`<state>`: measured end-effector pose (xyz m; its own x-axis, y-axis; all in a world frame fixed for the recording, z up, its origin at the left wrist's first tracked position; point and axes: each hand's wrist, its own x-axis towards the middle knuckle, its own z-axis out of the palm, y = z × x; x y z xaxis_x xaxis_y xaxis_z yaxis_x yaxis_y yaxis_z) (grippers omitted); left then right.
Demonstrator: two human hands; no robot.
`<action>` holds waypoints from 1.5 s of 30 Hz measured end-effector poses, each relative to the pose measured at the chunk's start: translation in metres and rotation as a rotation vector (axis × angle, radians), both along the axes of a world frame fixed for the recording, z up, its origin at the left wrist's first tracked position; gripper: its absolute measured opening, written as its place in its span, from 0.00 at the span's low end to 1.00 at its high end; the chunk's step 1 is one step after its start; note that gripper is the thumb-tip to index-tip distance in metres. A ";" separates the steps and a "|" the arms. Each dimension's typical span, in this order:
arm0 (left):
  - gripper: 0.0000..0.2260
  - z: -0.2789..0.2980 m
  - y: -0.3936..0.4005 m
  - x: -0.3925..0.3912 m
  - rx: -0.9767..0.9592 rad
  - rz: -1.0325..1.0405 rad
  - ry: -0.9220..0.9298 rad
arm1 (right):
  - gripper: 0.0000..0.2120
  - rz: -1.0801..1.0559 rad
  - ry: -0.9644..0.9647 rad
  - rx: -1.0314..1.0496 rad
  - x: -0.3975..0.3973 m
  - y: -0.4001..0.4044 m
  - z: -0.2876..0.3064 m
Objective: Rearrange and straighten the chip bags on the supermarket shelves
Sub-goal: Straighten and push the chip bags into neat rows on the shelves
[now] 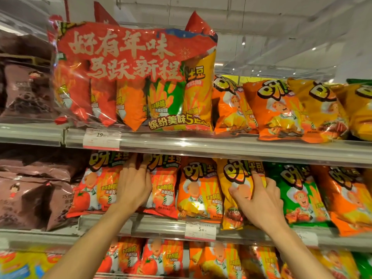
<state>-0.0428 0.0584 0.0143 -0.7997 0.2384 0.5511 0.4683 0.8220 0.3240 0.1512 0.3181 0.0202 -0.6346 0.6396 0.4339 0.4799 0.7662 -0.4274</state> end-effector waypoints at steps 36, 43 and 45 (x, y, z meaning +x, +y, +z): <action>0.25 -0.036 0.019 0.027 -0.017 -0.175 0.259 | 0.42 -0.050 0.112 0.140 -0.025 0.029 -0.035; 0.21 -0.032 0.052 0.056 0.182 -0.411 0.246 | 0.37 0.052 0.135 0.120 0.010 0.038 -0.038; 0.21 -0.032 0.070 0.071 0.189 -0.473 0.206 | 0.35 0.089 0.154 0.118 0.024 0.047 -0.038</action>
